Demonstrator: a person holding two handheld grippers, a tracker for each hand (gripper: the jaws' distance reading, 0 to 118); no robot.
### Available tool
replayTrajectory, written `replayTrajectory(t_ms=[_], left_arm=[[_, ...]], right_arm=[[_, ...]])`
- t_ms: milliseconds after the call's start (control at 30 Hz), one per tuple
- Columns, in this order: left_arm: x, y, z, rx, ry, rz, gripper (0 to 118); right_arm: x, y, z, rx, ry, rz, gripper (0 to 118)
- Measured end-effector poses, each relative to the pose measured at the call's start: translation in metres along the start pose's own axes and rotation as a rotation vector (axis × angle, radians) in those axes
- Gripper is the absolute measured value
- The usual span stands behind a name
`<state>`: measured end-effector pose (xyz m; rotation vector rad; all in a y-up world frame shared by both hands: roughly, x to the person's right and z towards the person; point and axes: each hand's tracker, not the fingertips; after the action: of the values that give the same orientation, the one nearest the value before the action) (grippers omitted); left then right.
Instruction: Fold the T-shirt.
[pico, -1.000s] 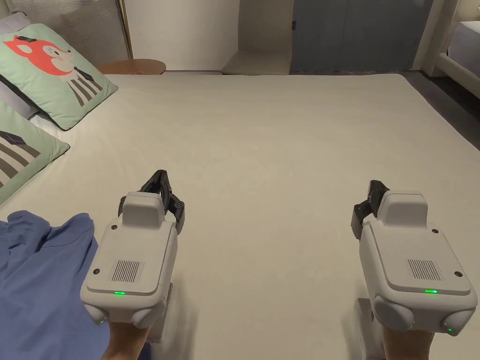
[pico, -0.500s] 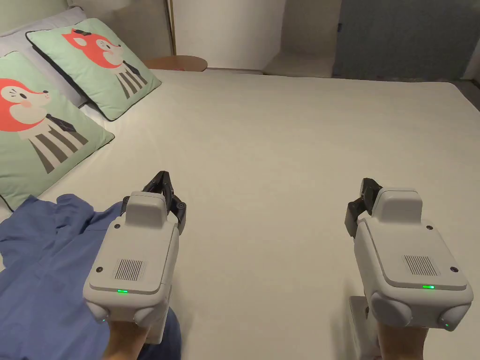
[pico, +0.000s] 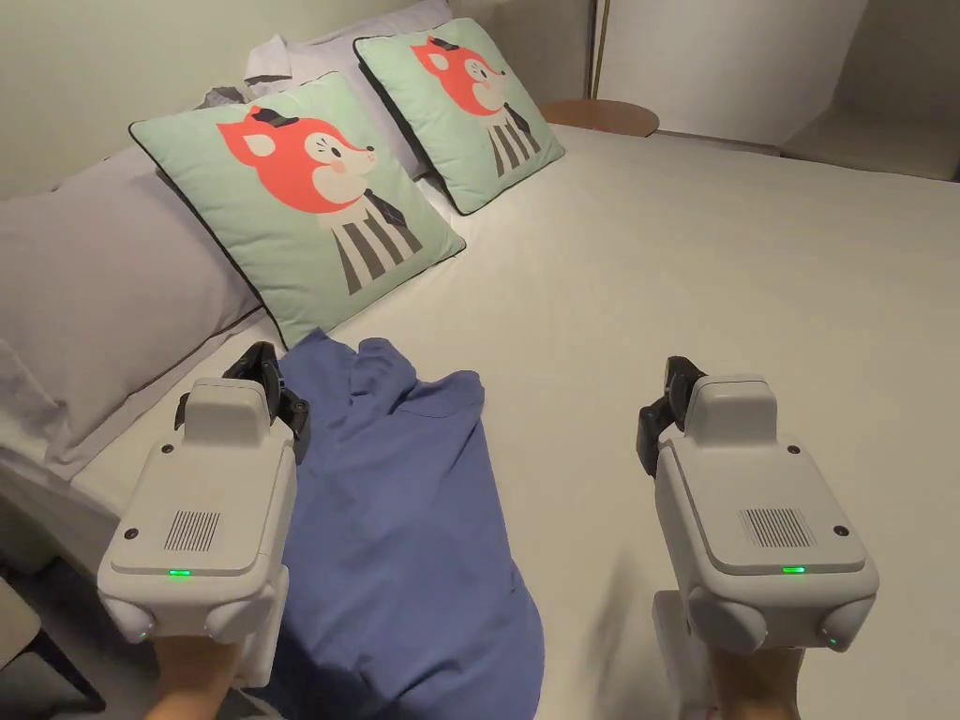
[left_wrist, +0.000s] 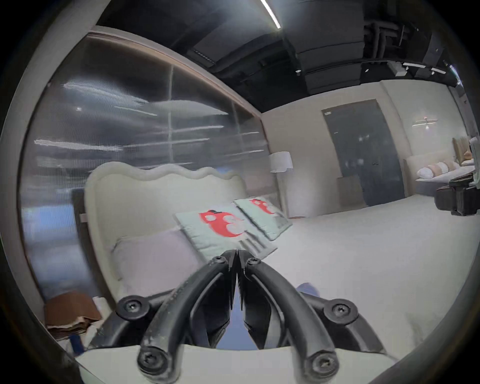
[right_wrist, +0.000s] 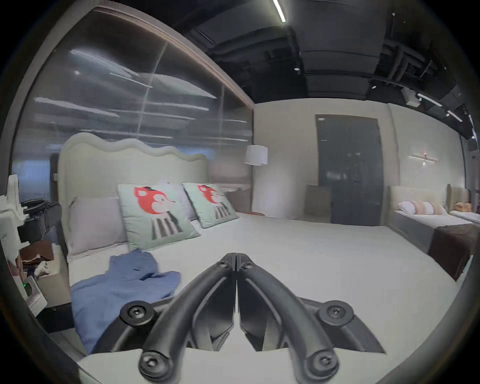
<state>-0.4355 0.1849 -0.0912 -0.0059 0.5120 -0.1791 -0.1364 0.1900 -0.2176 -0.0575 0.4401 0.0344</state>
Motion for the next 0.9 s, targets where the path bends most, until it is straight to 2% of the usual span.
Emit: replayTrajectory(t_ms=[267, 533, 600, 733, 767, 900], left_arm=[[-0.038, -0.013, 0.011, -0.049, 0.09, 0.018, 0], [-0.032, -0.015, -0.007, -0.13, 0.071, 0.038, 1], [-0.026, -0.016, -0.021, -0.219, 0.025, 0.057, 14], [-0.007, -0.025, -0.063, -0.438, -0.074, 0.126, 101], [0.0, -0.029, -0.074, -0.522, -0.099, 0.132, 109], [0.03, -0.051, -0.104, -0.661, -0.139, 0.139, 109]], right_arm=[[-0.031, -0.009, -0.013, -0.018, 0.086, 0.007, 1], [-0.026, -0.003, -0.005, -0.017, 0.079, 0.01, 1], [-0.021, -0.001, -0.002, -0.015, 0.067, 0.014, 1], [-0.007, -0.001, -0.002, -0.019, 0.04, 0.021, 1], [-0.003, -0.001, -0.002, -0.02, 0.032, 0.021, 1], [0.014, -0.002, 0.0, -0.024, -0.005, 0.015, 1]])
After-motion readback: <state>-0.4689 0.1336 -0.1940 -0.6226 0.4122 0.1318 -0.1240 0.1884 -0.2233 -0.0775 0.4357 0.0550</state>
